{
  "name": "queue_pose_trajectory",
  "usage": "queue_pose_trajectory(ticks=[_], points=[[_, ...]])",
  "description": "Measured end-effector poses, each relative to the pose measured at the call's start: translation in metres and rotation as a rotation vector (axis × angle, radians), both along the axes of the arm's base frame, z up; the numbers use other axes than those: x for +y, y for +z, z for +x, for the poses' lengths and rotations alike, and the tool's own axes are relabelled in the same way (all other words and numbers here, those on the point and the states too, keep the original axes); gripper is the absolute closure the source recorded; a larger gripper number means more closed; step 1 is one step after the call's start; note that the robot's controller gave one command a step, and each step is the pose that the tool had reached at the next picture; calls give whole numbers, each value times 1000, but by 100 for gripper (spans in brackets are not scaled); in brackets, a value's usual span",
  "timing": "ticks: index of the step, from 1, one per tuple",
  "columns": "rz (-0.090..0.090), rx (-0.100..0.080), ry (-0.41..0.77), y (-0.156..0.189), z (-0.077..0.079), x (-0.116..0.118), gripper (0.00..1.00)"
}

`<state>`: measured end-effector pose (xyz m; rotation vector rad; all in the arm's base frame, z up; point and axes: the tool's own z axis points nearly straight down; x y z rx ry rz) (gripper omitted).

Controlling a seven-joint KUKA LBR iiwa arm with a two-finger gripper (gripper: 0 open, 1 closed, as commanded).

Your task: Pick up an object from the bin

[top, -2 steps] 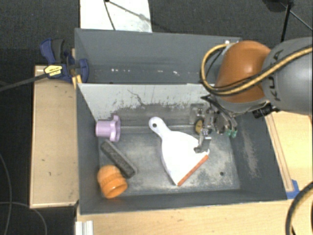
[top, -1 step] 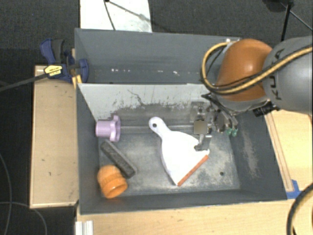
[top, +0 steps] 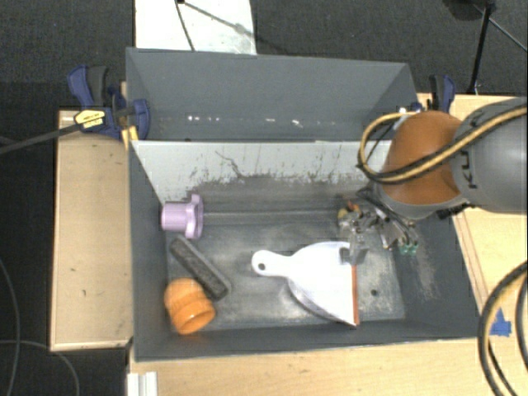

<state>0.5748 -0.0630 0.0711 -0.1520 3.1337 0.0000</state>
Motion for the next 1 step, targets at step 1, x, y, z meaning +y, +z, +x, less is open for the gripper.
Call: queue_pose_trajectory(ticks=[1], points=[[0,0,0,0,0,0,100]])
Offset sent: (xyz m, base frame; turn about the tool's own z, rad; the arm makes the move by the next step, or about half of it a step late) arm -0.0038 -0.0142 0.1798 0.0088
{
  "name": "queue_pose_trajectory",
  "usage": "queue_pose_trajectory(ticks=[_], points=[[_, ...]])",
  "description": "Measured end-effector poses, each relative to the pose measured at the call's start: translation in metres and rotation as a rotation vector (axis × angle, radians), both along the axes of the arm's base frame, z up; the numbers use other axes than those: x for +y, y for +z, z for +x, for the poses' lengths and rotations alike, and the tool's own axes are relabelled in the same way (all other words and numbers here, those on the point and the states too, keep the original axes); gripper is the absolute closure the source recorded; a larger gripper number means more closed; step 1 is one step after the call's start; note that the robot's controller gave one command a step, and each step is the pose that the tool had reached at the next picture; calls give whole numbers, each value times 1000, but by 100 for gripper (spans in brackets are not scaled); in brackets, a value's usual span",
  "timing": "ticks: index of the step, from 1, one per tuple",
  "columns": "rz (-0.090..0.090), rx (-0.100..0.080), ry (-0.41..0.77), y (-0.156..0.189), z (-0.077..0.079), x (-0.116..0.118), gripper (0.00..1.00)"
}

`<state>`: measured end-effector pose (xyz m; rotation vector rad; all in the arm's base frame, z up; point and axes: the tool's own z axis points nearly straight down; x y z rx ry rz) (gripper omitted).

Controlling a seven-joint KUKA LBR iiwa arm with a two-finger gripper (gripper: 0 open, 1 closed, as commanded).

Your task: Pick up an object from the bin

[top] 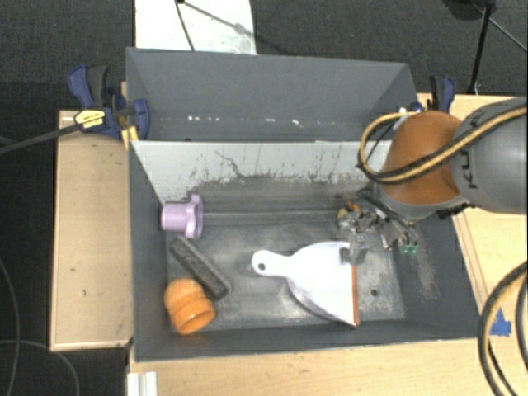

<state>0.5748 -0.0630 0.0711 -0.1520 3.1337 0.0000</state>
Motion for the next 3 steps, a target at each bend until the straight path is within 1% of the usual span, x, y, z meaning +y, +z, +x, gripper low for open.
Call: queue_pose_trajectory(ticks=[1,2,3], points=[[1,8,-4,48,-3,-3,100],[-2,-11,-2,65,4,9,100],[2,12,16,88,-2,8,100]])
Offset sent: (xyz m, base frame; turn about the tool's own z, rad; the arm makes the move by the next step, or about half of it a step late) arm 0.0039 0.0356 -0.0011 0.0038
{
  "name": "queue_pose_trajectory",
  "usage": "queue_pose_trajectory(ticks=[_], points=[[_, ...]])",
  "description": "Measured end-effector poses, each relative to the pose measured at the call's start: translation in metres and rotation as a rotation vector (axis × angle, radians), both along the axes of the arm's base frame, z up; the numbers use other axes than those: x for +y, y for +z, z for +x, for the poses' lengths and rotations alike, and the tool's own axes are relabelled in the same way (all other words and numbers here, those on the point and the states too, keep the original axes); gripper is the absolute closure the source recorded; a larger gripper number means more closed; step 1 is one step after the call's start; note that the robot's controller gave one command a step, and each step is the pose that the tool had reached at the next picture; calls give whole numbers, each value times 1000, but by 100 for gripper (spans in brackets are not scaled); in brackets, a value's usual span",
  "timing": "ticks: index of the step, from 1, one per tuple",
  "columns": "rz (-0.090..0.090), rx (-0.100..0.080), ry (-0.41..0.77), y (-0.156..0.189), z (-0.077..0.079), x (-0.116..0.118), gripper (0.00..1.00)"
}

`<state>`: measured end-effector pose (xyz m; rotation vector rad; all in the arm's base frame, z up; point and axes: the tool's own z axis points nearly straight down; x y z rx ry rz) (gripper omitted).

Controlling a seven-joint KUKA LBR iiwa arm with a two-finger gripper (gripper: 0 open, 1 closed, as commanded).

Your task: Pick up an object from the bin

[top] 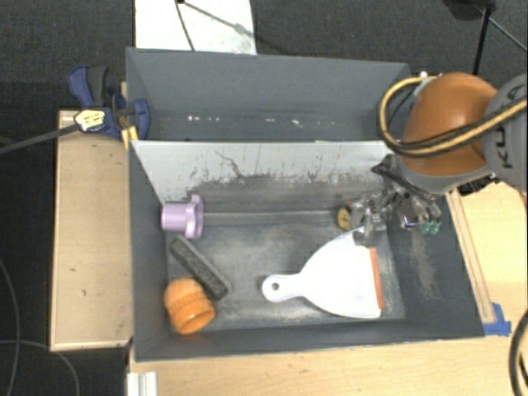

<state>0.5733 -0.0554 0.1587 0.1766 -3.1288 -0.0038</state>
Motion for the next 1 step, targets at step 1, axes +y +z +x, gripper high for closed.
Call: queue_pose_trajectory(ticks=[1], points=[[-2,-14,-46,221,8,3,100]])
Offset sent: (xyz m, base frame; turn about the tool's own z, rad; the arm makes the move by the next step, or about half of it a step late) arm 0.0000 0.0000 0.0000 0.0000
